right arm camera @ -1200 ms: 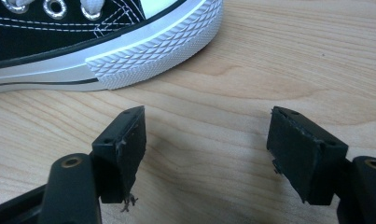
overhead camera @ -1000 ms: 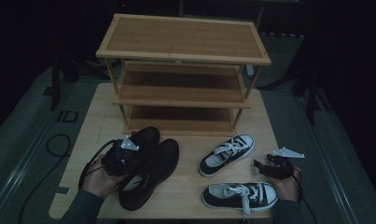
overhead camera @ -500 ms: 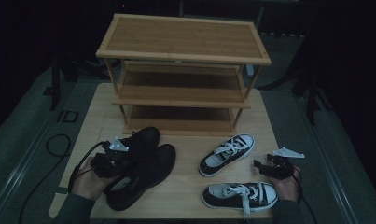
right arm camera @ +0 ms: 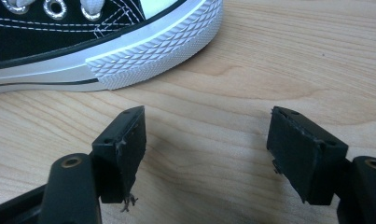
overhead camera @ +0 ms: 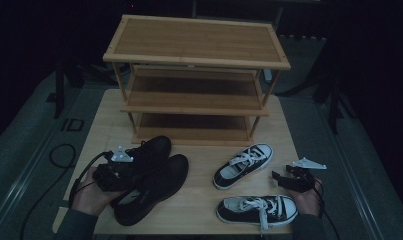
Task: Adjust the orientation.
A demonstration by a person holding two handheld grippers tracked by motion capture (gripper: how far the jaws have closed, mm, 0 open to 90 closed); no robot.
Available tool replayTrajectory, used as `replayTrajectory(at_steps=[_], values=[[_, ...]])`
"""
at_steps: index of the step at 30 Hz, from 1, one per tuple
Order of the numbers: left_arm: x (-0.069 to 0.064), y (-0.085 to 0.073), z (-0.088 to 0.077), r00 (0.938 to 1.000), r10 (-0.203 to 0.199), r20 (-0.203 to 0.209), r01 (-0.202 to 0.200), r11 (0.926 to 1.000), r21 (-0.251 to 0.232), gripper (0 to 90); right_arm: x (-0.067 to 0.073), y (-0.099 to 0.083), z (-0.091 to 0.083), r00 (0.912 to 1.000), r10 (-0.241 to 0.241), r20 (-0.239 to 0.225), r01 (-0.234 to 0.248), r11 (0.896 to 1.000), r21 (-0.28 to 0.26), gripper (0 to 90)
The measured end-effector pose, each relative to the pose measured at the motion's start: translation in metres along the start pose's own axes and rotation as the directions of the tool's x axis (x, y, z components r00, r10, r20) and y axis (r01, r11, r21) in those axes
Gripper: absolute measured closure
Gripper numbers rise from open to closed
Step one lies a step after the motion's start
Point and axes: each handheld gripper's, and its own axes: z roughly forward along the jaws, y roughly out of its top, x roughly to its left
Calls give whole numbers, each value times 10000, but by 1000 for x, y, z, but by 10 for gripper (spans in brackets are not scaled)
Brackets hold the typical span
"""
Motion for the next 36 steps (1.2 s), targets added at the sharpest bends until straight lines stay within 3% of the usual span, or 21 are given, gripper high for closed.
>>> replayTrajectory(at_steps=[2, 3, 6, 9, 16, 25, 28, 36], values=[[0, 0, -1, 9997, -13, -226, 12, 10000, -38, 485, 0, 0, 0, 10000, 6, -2, -6, 10000, 4, 281], [0, 0, -1, 9993, -27, -364, 25, 10000, -39, 485, 0, 0, 0, 10000, 6, -2, -6, 10000, 4, 281], [3, -1, 0, 9984, -255, -513, 254, 9997, -23, 360, 0, 0, 0, 10000, 14, -10, -14, 10000, 0, 281], [5, -1, 1, 9981, -322, -526, 323, 9995, -3, 300, 0, 0, 0, 10000, 12, -9, -12, 10000, 0, 281], [15, 0, 13, 9981, -613, 12, 613, 9979, 203, 211, 0, 0, 0, 10000, 23, -14, -23, 10000, 5, 281], [17, 2, 21, 9991, -432, 25, 430, 9974, 580, 210, 0, 0, 0, 10000, 36, -26, -36, 10000, 4, 281], [18, 4, 26, 9995, -222, 214, 206, 9971, 730, 297, 0, 0, 0, 10000, 37, -29, -37, 10000, 4, 281], [24, 7, 27, 9979, -196, 625, 147, 9968, 780, 512, -1, 0, 0, 10000, 46, -44, -46, 10000, -4, 281]])
